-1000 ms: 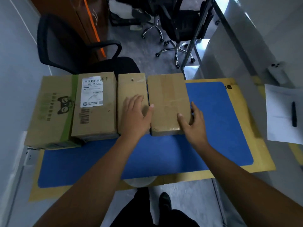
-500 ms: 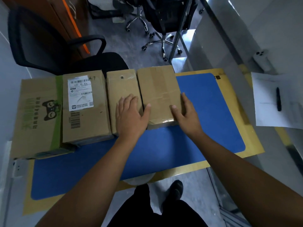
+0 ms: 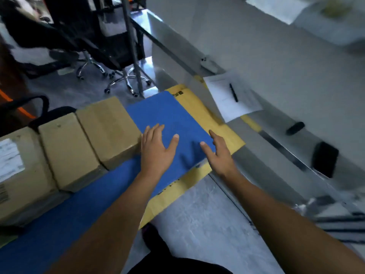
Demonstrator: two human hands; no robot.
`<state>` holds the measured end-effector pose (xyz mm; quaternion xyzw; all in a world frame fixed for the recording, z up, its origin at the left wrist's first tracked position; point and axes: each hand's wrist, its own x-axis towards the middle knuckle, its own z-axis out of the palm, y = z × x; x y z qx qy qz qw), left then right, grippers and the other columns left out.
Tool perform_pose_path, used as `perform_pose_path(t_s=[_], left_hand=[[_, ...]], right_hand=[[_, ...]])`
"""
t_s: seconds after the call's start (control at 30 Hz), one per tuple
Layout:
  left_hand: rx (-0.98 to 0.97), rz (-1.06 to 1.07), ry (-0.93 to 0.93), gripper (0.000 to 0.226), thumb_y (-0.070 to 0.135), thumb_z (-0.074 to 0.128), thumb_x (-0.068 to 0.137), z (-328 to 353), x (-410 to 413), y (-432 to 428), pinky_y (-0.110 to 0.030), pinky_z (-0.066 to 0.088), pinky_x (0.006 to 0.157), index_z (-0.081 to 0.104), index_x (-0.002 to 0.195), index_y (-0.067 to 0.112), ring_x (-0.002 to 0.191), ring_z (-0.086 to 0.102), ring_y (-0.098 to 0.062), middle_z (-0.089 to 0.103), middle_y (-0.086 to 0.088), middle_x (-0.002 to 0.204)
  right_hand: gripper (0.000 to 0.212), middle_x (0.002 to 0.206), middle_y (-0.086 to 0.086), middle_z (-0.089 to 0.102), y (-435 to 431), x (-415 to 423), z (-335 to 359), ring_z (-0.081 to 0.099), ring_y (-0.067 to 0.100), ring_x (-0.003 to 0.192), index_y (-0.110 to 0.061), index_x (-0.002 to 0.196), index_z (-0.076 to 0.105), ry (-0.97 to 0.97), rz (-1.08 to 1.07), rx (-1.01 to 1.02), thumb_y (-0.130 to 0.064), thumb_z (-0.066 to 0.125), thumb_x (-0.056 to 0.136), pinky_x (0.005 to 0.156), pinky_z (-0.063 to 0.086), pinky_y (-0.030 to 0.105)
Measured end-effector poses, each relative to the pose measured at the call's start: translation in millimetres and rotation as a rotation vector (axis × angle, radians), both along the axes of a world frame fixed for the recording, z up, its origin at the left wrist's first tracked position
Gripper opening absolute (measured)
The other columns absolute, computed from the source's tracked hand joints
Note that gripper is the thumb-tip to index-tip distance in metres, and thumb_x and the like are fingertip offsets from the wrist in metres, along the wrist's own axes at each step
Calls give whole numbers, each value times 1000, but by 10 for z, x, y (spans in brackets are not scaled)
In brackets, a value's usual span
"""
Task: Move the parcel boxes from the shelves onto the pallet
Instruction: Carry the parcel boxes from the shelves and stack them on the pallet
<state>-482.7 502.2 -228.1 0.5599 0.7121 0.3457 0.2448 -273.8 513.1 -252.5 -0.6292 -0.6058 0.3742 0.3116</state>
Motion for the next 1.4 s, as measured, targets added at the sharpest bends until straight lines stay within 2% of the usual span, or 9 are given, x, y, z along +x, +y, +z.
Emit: perform_pose_path(t_s=[0.1, 0.23, 0.47, 0.57, 0.67, 0.8, 0.9, 1.13, 1.4], left_hand=[[-8, -184, -80, 59, 44, 61, 102, 71, 892, -104, -48, 18, 127, 49, 151, 13, 158, 21, -25, 42, -7, 162], [-58, -450, -172, 60, 48, 59, 102, 156, 2259, -504, -48, 29, 123, 48, 153, 18, 153, 31, -23, 41, -5, 160], [-107, -859, -221, 60, 51, 62, 99, 81, 4317, -1554, -28, 32, 113, 50, 151, 22, 145, 43, -19, 46, -2, 158], [-136, -1020, -226, 61, 53, 62, 98, 39, 4983, -2018, -25, 30, 111, 51, 151, 24, 144, 44, -18, 47, -2, 158], [-158, -1150, -241, 59, 53, 64, 98, 24, 5568, -2434, -25, 32, 109, 53, 149, 24, 142, 46, -18, 49, -2, 155], [-201, -1341, -243, 69, 72, 55, 91, 30, 6245, -2927, -31, 34, 111, 51, 148, 33, 143, 44, -14, 48, 5, 157], [-235, -1453, -259, 69, 75, 53, 89, 25, 6745, -3265, -28, 32, 103, 50, 147, 39, 138, 45, -8, 47, 9, 157], [-277, -1636, -326, 77, 82, 47, 81, 19, 7993, -3928, -27, 33, 99, 52, 145, 40, 133, 46, -6, 49, 9, 154], [-278, -1802, -312, 74, 77, 50, 85, 111, 9280, -4574, -28, 35, 104, 53, 145, 34, 134, 48, -7, 51, 5, 153]], right_hand=[[67, 162, 3, 41, -462, 913, 73, 45, 14, 142, -18, 162, 36, -58, -168, 20, -47, 57, 105, 109, 31, 12], [68, 165, 7, 40, -1340, 2125, 183, 39, 23, 151, -16, 162, 37, -103, -422, 24, -49, 55, 105, 125, 29, 37], [69, 166, 8, 39, -3130, 3819, 256, 35, 24, 154, -15, 161, 38, -141, -853, 34, -50, 55, 105, 126, 28, 42], [69, 166, 6, 40, -3828, 4227, 275, 35, 23, 153, -16, 162, 38, -147, -1018, 32, -52, 55, 105, 126, 29, 43], [73, 165, 4, 40, -4400, 4517, 308, 35, 20, 153, -18, 162, 38, -155, -1157, 49, -58, 52, 102, 124, 27, 35], [72, 163, 2, 42, -5031, 4874, 340, 37, 17, 151, -20, 161, 38, -156, -1328, 62, -58, 52, 102, 121, 31, 34], [71, 161, -2, 42, -5421, 5153, 329, 39, 13, 148, -22, 161, 38, -177, -1435, 24, -59, 52, 103, 113, 30, 26], [74, 166, -2, 38, -6080, 6028, 355, 34, 16, 153, -27, 162, 35, -254, -1614, -22, -66, 48, 101, 123, 32, 38], [72, 163, -4, 39, -6688, 6991, 556, 38, 11, 149, -28, 162, 36, -291, -1766, -26, -65, 48, 102, 108, 28, 20]])
